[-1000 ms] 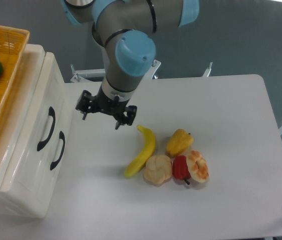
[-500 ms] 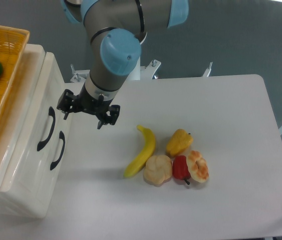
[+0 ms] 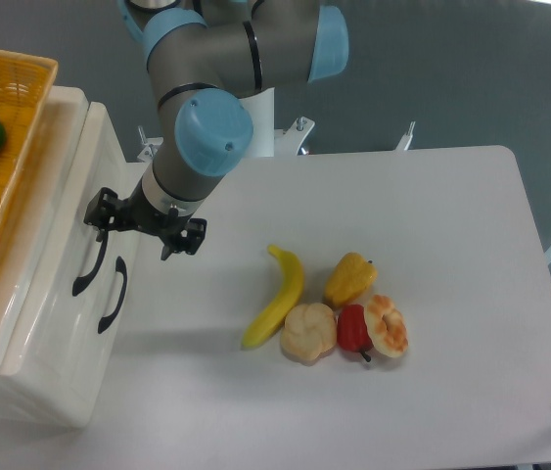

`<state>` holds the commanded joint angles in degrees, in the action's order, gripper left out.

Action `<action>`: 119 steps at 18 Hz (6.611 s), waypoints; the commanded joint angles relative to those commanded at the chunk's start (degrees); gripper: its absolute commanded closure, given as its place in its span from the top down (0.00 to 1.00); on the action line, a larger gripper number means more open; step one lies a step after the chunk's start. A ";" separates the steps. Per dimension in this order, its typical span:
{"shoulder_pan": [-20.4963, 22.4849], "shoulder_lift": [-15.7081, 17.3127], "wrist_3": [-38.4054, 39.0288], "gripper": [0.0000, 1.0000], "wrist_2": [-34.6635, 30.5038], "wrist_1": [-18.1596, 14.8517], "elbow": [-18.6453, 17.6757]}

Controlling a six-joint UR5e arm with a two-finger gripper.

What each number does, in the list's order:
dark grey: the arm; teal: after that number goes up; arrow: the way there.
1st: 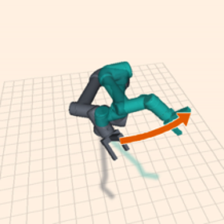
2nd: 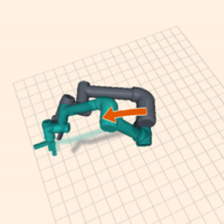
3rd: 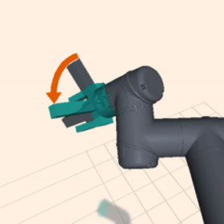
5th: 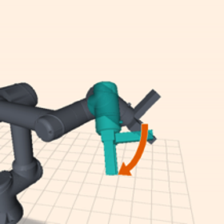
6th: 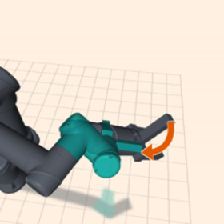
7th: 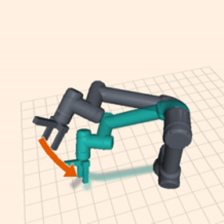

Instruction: Slide open the top white drawer

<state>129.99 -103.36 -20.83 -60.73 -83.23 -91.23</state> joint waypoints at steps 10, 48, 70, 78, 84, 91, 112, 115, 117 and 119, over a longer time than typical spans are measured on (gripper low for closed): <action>0.00 -1.58 -0.35 1.00 0.53 0.26 0.09; -1.93 -3.08 -0.88 1.00 -5.62 2.81 0.88; -0.70 -3.25 -1.49 1.00 -7.03 3.25 2.72; -0.09 -3.43 -2.64 1.00 -7.29 3.16 3.08; -0.26 -3.16 -2.64 1.00 -7.21 2.90 2.46; -0.53 -3.51 -2.64 1.00 -6.94 2.72 2.29; 2.02 -3.08 -5.62 1.00 -10.90 3.08 2.99; 2.72 -2.90 -5.98 1.00 -10.90 3.08 3.08; 3.16 -2.90 -6.06 1.00 -10.90 3.08 3.16; 3.60 -2.90 -6.33 1.00 -10.99 3.08 3.16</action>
<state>133.59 -106.26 -27.16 -71.72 -80.16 -88.07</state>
